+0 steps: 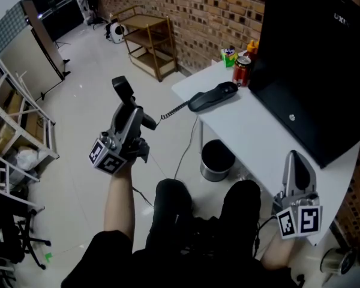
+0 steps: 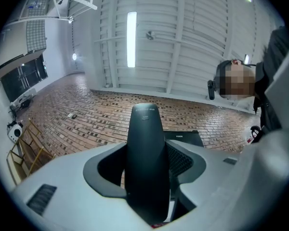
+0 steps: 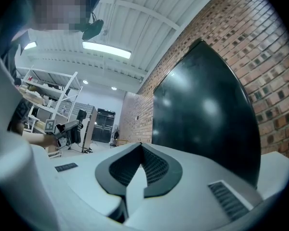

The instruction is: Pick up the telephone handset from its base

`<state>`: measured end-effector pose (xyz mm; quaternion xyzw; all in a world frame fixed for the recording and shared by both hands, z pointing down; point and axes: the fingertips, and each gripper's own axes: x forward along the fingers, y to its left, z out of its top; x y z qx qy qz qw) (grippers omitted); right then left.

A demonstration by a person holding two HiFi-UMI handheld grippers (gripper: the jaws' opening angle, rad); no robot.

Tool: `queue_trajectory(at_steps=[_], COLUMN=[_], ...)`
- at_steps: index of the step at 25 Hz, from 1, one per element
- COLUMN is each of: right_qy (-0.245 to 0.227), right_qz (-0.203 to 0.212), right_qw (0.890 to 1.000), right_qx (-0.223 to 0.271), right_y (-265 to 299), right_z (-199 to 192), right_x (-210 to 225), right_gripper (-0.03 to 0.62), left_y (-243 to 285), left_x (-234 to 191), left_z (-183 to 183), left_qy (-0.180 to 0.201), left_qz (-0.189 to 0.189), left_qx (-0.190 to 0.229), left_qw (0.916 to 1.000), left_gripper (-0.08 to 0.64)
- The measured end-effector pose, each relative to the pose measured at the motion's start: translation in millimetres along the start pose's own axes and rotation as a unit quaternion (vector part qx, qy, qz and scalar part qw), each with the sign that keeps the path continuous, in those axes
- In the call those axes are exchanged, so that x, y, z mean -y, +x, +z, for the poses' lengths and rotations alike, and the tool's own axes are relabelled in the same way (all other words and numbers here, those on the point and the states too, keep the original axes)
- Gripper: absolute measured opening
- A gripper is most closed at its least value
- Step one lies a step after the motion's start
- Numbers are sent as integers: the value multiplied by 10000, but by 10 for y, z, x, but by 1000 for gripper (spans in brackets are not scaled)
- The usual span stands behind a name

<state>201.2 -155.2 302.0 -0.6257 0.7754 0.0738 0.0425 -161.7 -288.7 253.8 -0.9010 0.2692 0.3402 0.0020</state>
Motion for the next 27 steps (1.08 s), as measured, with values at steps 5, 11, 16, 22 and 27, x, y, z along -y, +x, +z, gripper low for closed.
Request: queue_trajectory(at_steps=[5,11,16,22,27], right_qy=[-203,-84,-77,-52,-3], right_qz=[6,-30,-3,-70,-143], right_qw=[9998,9999,9999,9999,9998], right_qx=[82,114,104,116,152], right_y=[-21,-47,-66,-97,-96], right_z=[57,44,44,47,2], right_x=[-23,43,72,137,205], right_gripper=[8,9,8,9,8], left_y=[-5,10,3,54,93], left_x=[-14,0,26,23,116], left_z=[-36,-58,-73,-89,-103], left_qy=[-37,-108,-45,-180,-128], left_qz=[74,119,-25,131,-74], left_qx=[-61,-90,-51,-107,-88], left_qw=[9999,9998,10000,9997,9999], left_gripper=[247,247,247,247,247])
